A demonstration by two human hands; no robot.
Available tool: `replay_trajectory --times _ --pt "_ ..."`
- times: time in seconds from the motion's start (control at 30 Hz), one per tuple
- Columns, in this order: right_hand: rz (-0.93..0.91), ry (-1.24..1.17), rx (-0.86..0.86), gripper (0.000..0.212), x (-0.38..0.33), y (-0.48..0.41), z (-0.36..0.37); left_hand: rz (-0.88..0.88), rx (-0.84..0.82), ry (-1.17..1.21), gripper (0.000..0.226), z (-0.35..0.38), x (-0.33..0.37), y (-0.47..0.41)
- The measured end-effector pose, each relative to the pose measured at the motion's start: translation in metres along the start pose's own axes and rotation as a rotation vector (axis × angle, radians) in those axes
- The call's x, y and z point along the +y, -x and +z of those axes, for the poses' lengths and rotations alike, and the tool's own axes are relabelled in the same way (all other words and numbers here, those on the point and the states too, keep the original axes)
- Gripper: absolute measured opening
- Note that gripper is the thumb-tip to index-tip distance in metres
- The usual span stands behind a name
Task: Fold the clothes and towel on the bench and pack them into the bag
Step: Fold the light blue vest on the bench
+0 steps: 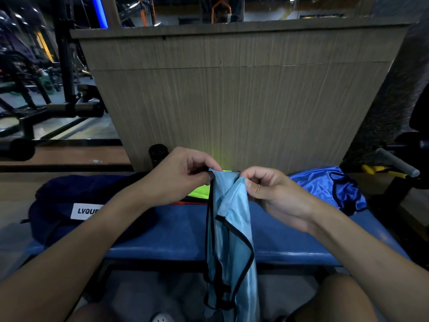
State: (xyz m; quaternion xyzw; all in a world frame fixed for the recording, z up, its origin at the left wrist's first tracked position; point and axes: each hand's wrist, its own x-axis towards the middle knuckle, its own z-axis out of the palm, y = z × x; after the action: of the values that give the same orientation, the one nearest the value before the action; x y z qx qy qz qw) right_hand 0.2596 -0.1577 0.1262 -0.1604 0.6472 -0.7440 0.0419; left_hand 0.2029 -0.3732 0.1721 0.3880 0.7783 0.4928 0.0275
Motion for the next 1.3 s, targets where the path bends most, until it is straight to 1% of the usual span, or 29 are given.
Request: replay_trajectory --times 0.1,0.2,0.23,0.3,0.4,0.53,0.63,0.77,0.87,0.93,1.0,1.07,1.2,1.3 --pt "-0.028 0.003 0.022 0.031 0.000 0.000 0.000 -0.010 0.006 -0.006 0.026 0.000 0.001 -0.001" --pt "-0.083 0.089 0.120 0.015 -0.003 0.001 0.001 -0.030 0.046 -0.016 0.023 -0.001 -0.002 0.000" --pt "-0.098 0.125 0.160 0.013 -0.005 0.002 0.001 -0.040 0.073 -0.020 0.021 -0.001 -0.004 0.001" --pt "-0.120 0.150 0.246 0.014 -0.009 0.004 0.002 -0.066 0.134 -0.027 0.017 -0.001 -0.008 0.002" --pt "-0.170 0.224 0.317 0.015 -0.009 0.004 0.000 -0.116 0.199 -0.002 0.016 0.001 -0.012 0.003" --pt "-0.322 0.434 0.401 0.011 -0.002 0.006 -0.003 -0.161 0.267 0.171 0.018 0.009 -0.015 0.004" --pt "-0.360 0.579 0.416 0.014 0.001 0.010 -0.003 -0.149 0.298 0.263 0.016 0.013 -0.017 0.005" --pt "-0.367 0.604 0.379 0.010 0.003 0.015 -0.003 -0.176 0.236 0.182 0.038 0.026 -0.020 0.005" --pt "-0.372 0.604 0.357 0.009 0.004 0.018 -0.003 -0.282 0.297 0.225 0.034 0.031 -0.024 0.001" --pt "-0.370 0.603 0.365 0.007 0.003 0.019 -0.003 -0.328 0.302 0.277 0.033 0.032 -0.025 -0.001" --pt "-0.378 0.618 0.379 0.007 0.002 0.021 -0.005 -0.307 0.314 0.324 0.026 0.034 -0.024 -0.003" --pt "-0.385 0.676 0.406 0.009 0.002 0.022 -0.009 -0.244 0.347 0.316 0.017 0.035 -0.020 -0.003" --pt "-0.340 0.825 0.528 0.015 0.002 0.025 -0.015 -0.146 0.351 0.193 0.019 0.034 -0.011 -0.003" --pt "-0.293 0.793 0.563 0.018 0.001 0.024 -0.012 -0.100 0.291 0.135 0.022 0.036 -0.004 -0.005"
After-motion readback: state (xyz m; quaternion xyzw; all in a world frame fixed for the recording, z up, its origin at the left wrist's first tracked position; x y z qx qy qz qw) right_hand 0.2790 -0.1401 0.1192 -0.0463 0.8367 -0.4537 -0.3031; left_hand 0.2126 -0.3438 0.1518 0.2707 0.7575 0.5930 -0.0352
